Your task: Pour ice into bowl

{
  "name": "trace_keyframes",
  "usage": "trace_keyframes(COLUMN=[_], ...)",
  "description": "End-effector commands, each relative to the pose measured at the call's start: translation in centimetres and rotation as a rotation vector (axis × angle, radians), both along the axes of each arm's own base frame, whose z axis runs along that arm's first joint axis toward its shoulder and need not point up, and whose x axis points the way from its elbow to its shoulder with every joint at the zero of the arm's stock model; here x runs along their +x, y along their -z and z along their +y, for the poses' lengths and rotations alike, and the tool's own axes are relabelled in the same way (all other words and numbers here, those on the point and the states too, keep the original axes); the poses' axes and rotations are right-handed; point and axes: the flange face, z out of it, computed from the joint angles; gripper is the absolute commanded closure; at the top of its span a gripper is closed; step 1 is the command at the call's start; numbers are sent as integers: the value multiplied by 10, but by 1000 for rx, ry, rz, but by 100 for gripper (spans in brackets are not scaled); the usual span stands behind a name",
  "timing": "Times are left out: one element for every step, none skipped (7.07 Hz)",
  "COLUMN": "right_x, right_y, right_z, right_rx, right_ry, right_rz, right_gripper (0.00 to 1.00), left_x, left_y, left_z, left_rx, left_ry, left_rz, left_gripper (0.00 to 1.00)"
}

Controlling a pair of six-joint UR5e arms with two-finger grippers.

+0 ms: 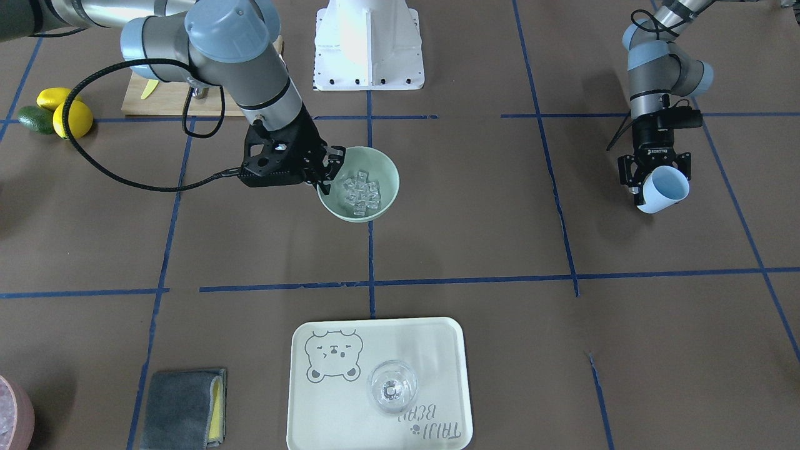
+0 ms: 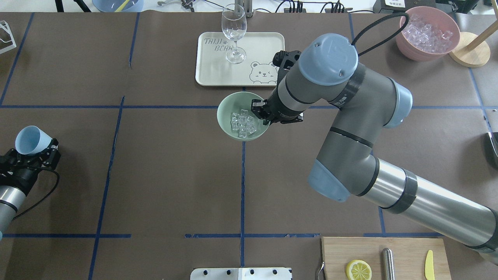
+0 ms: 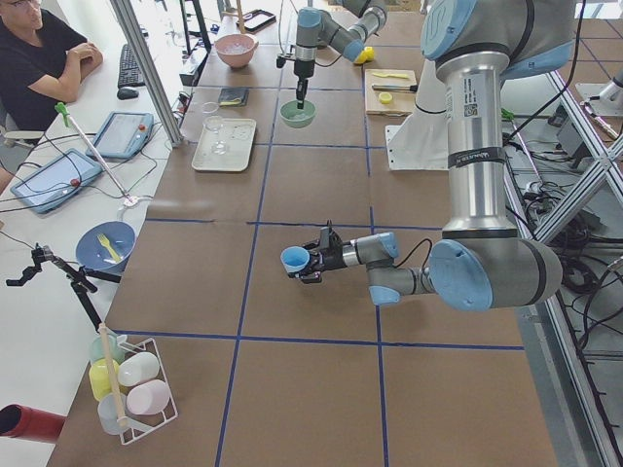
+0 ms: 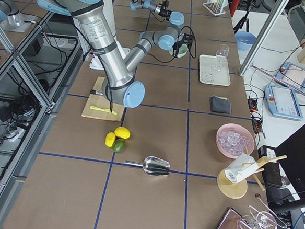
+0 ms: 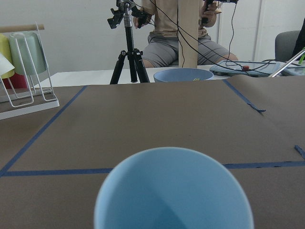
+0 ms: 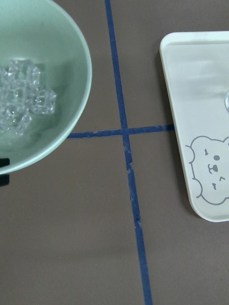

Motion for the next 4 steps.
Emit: trace_keyframes(right_x=[30, 38, 46, 58], right_y=[-18, -19, -26, -41], right_z=[-10, -15, -19, -9], right_rx=[25, 23, 16, 32], right_ry=[7, 9, 4, 18], right_rz=[12, 6, 12, 21], right_gripper=[100, 100, 100, 100], left_x=[1, -1, -11, -37], left_y=[0, 3, 14, 29], left_z=[2, 3, 4, 12], left_rx=[-1, 2, 9, 21], left_ry=[-7, -11, -14, -21], left_rz=[2, 9, 18, 7], left_gripper=[0, 0, 0, 0])
